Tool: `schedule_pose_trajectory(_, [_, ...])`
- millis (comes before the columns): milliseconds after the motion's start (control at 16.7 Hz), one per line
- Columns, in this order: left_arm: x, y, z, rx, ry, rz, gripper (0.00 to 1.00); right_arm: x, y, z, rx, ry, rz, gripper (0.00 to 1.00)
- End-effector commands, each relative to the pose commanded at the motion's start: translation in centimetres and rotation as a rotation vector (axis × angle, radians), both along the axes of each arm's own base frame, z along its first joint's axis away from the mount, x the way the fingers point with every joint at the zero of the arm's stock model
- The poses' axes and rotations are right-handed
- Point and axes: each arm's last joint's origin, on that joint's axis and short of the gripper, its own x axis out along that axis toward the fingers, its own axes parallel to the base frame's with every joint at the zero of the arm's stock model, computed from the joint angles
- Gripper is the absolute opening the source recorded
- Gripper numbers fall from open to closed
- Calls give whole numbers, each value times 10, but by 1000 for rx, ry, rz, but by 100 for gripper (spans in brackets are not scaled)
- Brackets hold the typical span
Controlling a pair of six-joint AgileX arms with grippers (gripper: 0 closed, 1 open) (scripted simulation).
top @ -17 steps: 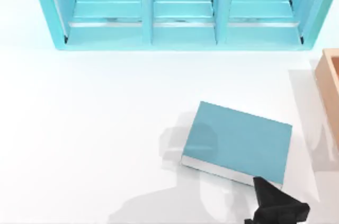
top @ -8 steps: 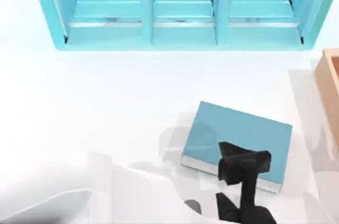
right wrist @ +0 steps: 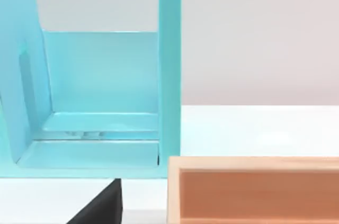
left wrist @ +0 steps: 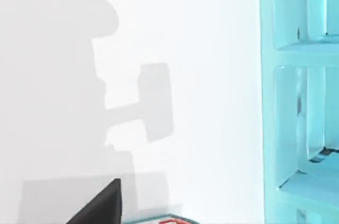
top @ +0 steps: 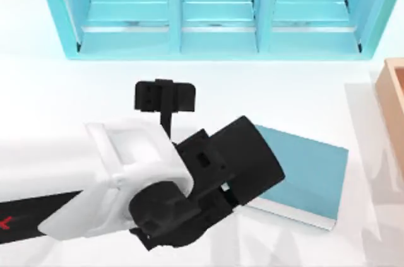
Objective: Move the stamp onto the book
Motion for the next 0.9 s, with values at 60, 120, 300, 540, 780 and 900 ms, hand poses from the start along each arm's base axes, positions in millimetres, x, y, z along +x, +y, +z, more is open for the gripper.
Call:
schedule_pose_trajectory(60, [5,22,4,22,22,-58,100,0,0,0,0,0,0,100])
schedule_pose_trajectory(120, [9,43,7,50,34,-125,100,0,0,0,0,0,0,100])
schedule_pose_trajectory(300, [9,103,9,186,7,-353,100,0,0,0,0,0,0,100])
schedule_pose_trajectory(540, [-6,166,-7,464,-133,-597,100,0,0,0,0,0,0,100])
schedule_pose_trajectory(780, [-25,206,-29,797,-293,-694,100,0,0,0,0,0,0,100])
schedule_pose_trajectory(900, [-32,218,-39,966,-355,-698,100,0,0,0,0,0,0,100])
